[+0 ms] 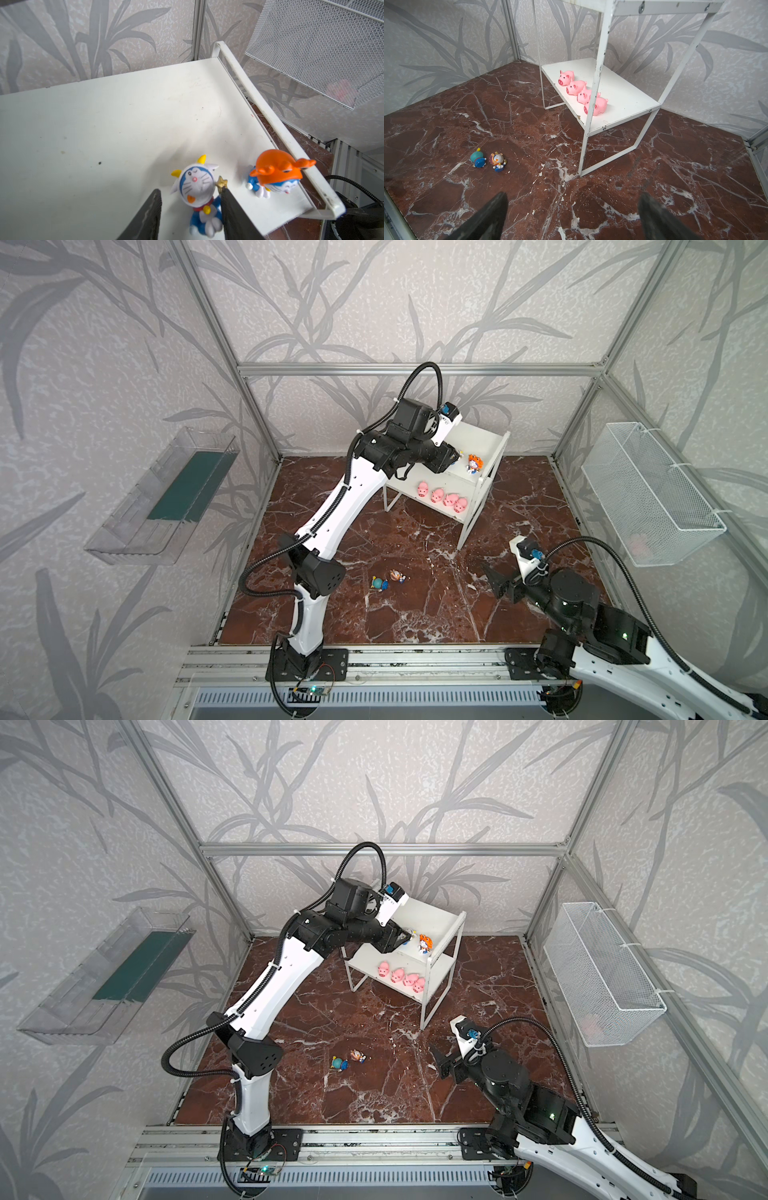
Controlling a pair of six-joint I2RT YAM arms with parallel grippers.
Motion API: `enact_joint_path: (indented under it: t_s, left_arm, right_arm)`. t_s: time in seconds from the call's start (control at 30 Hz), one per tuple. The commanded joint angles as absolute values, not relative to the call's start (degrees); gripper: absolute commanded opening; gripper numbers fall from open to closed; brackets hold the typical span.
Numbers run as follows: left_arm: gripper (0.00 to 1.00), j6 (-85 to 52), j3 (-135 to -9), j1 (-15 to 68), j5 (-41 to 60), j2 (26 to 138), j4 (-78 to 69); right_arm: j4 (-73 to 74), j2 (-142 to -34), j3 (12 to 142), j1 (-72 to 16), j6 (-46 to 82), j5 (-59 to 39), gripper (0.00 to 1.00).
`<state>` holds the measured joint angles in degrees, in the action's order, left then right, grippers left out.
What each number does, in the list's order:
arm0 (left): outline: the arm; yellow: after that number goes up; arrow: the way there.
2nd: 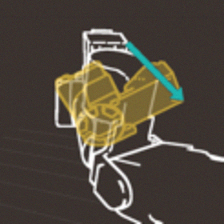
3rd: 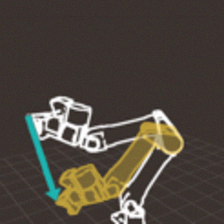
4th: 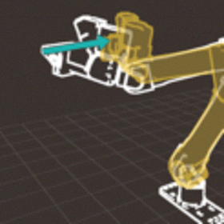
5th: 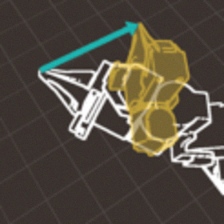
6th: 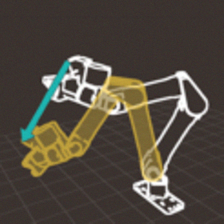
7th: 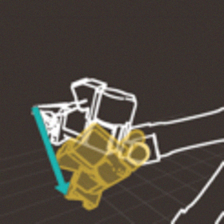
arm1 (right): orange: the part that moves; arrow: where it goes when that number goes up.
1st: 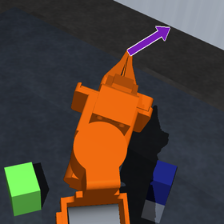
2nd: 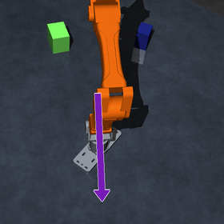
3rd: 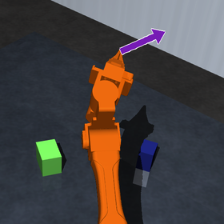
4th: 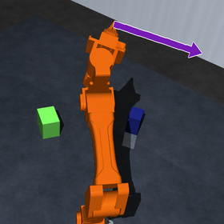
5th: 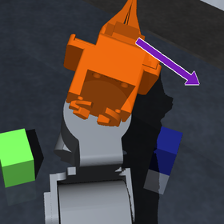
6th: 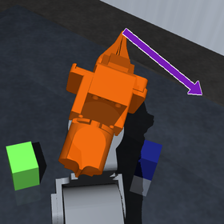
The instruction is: Place and organize the plastic toys onto the shelf
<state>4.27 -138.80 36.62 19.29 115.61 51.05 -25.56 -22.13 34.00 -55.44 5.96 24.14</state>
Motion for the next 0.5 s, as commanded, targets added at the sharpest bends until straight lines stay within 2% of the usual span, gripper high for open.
enact_joint_path:
  t_s: [0.0,0.47]
  left_arm:
    - [0.48,4.75,-141.6,36.33,19.96,117.29,55.07]
    - [0.41,4.92,-141.94,36.34,19.95,118.12,56.03]
  right_arm:
    - [-24.25,-22.5,33.88,-55.63,5.6,24.36,0.97]
    - [-24.15,-22.24,33.54,-55.62,5.85,24.33,0.97]
